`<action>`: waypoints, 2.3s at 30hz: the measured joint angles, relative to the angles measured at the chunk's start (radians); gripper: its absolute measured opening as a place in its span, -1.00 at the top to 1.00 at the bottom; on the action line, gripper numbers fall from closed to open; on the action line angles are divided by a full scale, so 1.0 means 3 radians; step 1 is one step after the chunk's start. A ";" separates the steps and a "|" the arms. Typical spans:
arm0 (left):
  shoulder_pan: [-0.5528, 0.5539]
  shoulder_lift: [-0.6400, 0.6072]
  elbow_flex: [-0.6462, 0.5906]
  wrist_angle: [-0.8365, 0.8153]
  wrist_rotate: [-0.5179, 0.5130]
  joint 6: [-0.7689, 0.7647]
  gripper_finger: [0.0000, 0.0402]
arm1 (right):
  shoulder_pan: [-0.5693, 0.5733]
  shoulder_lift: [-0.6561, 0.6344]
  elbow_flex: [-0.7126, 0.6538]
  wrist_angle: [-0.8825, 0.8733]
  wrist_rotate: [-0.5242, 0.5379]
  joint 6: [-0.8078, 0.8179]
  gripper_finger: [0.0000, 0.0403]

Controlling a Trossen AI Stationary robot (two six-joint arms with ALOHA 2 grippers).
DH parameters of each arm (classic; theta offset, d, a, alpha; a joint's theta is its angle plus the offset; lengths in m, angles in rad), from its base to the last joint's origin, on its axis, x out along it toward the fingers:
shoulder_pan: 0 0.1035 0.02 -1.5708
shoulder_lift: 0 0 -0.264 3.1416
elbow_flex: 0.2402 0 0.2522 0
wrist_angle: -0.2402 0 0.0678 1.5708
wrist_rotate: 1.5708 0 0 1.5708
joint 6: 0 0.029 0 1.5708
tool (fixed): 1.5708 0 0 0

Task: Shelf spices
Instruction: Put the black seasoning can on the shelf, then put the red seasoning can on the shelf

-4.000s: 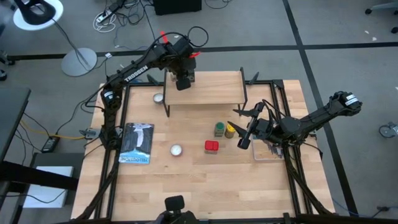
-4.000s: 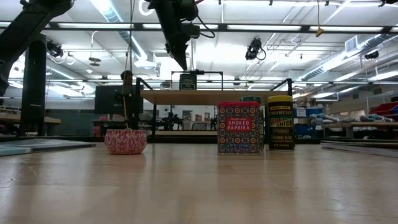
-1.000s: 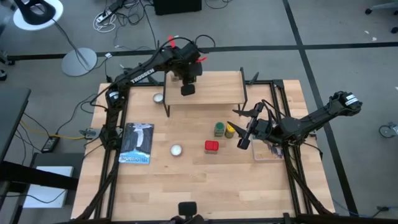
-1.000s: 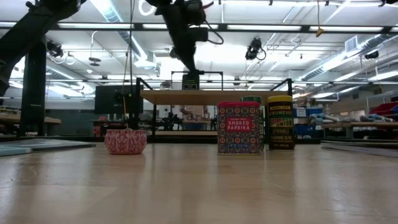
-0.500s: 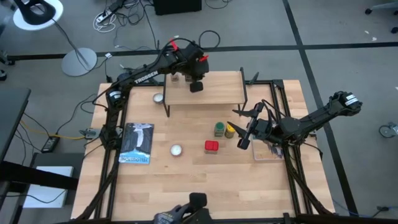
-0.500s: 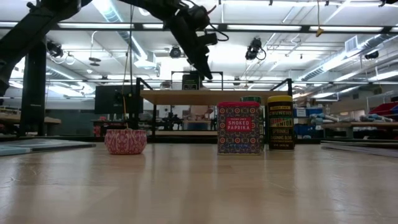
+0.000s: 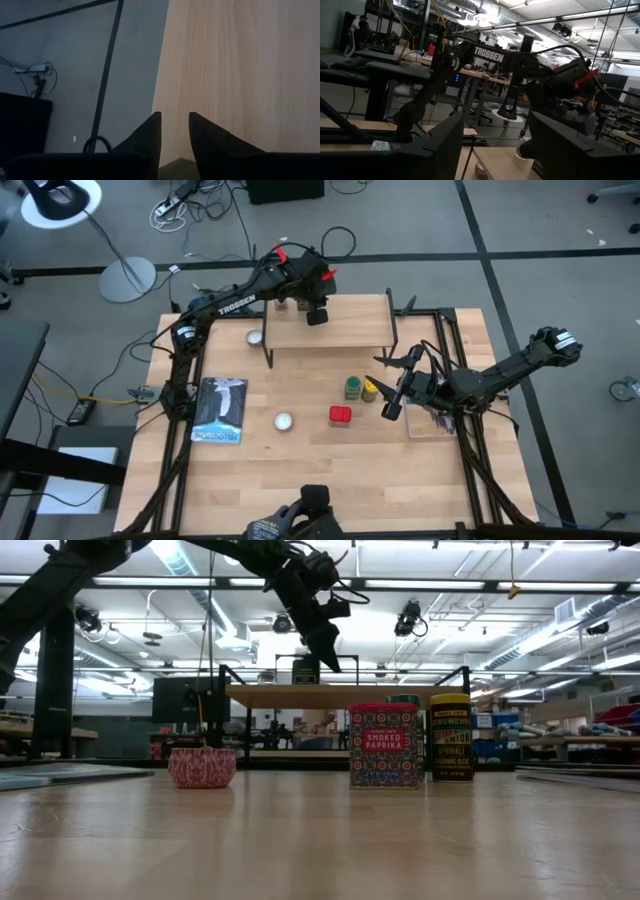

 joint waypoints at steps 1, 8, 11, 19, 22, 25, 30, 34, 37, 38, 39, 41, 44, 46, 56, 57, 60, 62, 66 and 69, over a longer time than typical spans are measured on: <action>-0.0001 0.0001 0.0000 -0.0010 -0.0017 0.0000 0.48 | 0.0000 0.0000 0.0000 0.0000 0.0000 0.0000 -0.11; 0.0000 0.0001 0.0000 -0.0086 -0.0152 -0.0001 0.48 | 0.0000 0.0000 0.0000 -0.0001 0.0000 0.0000 -0.11; 0.0000 0.0001 0.0000 -0.0093 -0.0187 -0.0002 0.48 | 0.0000 0.0000 0.0000 -0.0003 0.0000 0.0000 -0.11; 0.0000 0.0001 0.0000 -0.0156 -0.0279 -0.0008 0.48 | 0.0000 0.0000 0.0000 -0.0006 0.0000 0.0000 -0.11; 0.0000 0.0001 0.0001 -0.0172 -0.0282 -0.0014 0.48 | 0.0000 0.0000 0.0000 -0.0014 0.0000 0.0000 -0.11; 0.0000 0.0001 0.0001 -0.0176 -0.0282 -0.0015 0.48 | 0.0000 0.0000 0.0000 -0.0023 0.0000 0.0000 -0.11; -0.0009 0.0001 0.0001 -0.0170 -0.0282 -0.0031 0.48 | 0.0000 0.0000 0.0000 -0.0023 0.0000 0.0000 -0.11; -0.0045 0.0001 0.0025 -0.0174 -0.0236 -0.0103 0.47 | -0.0003 0.0000 0.0000 -0.0023 0.0000 0.0000 -0.11; -0.0099 0.0001 0.0084 -0.0131 -0.0124 -0.0150 0.44 | -0.0016 0.0000 0.0000 -0.0026 0.0000 0.0000 -0.11; -0.0120 0.0001 0.0117 -0.0131 -0.0104 -0.0177 0.42 | -0.0022 0.0000 0.0000 -0.0036 0.0001 0.0000 -0.11; -0.0146 0.0001 0.0159 -0.0139 -0.0091 -0.0188 0.40 | -0.0031 0.0000 0.0000 -0.0048 0.0001 0.0000 -0.11; -0.0204 0.0001 0.0247 -0.0133 -0.0034 -0.0196 0.35 | -0.0041 0.0000 0.0000 -0.0082 0.0001 0.0005 -0.11; -0.0304 0.0001 0.0406 -0.0182 0.0021 -0.0252 0.27 | -0.0047 0.0001 0.0000 -0.0107 0.0001 0.0008 -0.11; -0.0381 0.0001 0.0512 -0.0263 0.0119 -0.0358 0.21 | -0.0047 0.0001 0.0000 -0.0112 0.0001 0.0008 -0.11; -0.0934 0.0008 0.0593 -0.0821 0.0254 -0.0634 -0.01 | 0.0039 0.0001 0.0000 -0.0122 0.0529 -0.0256 -0.11; -0.1000 0.0008 0.0554 -0.0814 0.0198 -0.0677 -0.01 | 0.0054 0.0001 0.0000 -0.0122 0.0640 -0.0271 -0.11; -0.1171 0.0025 0.0422 -0.0886 0.0073 -0.0858 -0.01 | 0.0099 -0.0022 0.0000 -0.0120 0.0830 -0.0330 -0.11; -0.1284 0.0024 0.0268 -0.0830 0.0069 -0.0984 -0.01 | 0.0128 -0.0046 0.0000 -0.0117 0.0858 -0.0347 -0.11; -0.1515 0.0024 -0.0199 -0.0592 -0.0079 -0.1305 -0.01 | 0.0188 -0.0099 0.0000 -0.0114 0.0862 -0.0352 -0.07; -0.1693 0.0031 -0.0491 -0.0285 -0.0218 -0.1601 -0.01 | 0.0225 -0.0121 0.0000 -0.0117 0.0874 -0.0352 -0.03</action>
